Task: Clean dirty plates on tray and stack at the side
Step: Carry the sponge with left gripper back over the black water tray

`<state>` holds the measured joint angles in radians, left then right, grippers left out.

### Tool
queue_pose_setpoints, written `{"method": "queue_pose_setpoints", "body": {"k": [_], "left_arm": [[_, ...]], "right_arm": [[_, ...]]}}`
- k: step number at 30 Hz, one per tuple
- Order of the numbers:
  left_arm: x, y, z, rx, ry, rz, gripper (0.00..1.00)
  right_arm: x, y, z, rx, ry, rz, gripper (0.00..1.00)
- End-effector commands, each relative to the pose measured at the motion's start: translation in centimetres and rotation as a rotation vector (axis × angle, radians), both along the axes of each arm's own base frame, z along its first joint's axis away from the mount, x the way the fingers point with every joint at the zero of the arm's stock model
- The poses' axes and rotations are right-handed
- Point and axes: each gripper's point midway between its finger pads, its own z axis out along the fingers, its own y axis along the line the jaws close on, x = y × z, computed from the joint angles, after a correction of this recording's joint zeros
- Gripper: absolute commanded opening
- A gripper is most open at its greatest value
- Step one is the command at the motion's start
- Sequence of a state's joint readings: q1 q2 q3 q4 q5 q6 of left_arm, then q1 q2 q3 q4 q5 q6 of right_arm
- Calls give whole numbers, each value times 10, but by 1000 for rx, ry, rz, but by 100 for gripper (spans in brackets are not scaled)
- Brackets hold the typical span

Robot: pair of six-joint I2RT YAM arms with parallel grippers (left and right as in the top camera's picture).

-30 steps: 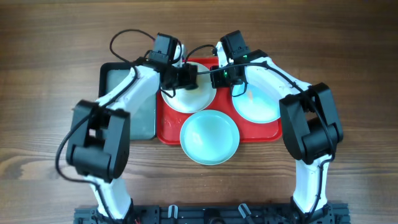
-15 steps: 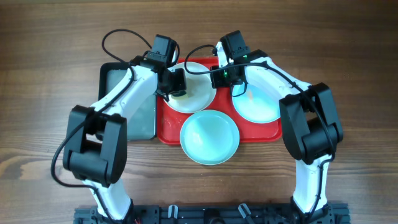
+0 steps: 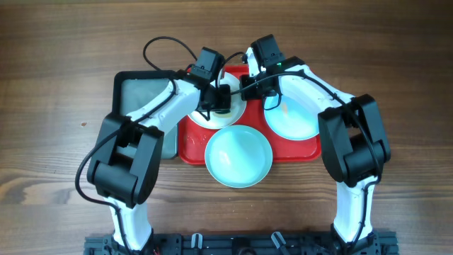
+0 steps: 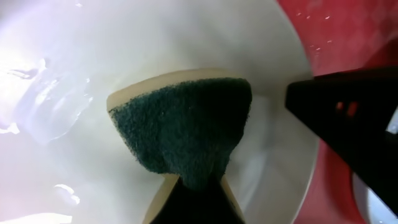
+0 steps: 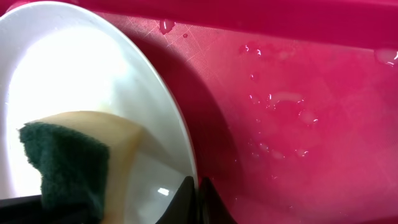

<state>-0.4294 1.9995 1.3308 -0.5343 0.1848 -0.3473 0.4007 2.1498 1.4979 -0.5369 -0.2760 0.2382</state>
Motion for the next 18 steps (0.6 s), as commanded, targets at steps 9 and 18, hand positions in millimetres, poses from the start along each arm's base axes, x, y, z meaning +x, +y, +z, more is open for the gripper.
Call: {"method": "queue_pose_setpoints", "body": {"k": [9,18], "left_arm": [[39,52,60,-37,-147,142,4],[43,119,126,-53,-250,284,4]], "right_arm": [[-4,1,-7,-8,12,16,26],[-4,1,-7,-8,12,15,43]]}}
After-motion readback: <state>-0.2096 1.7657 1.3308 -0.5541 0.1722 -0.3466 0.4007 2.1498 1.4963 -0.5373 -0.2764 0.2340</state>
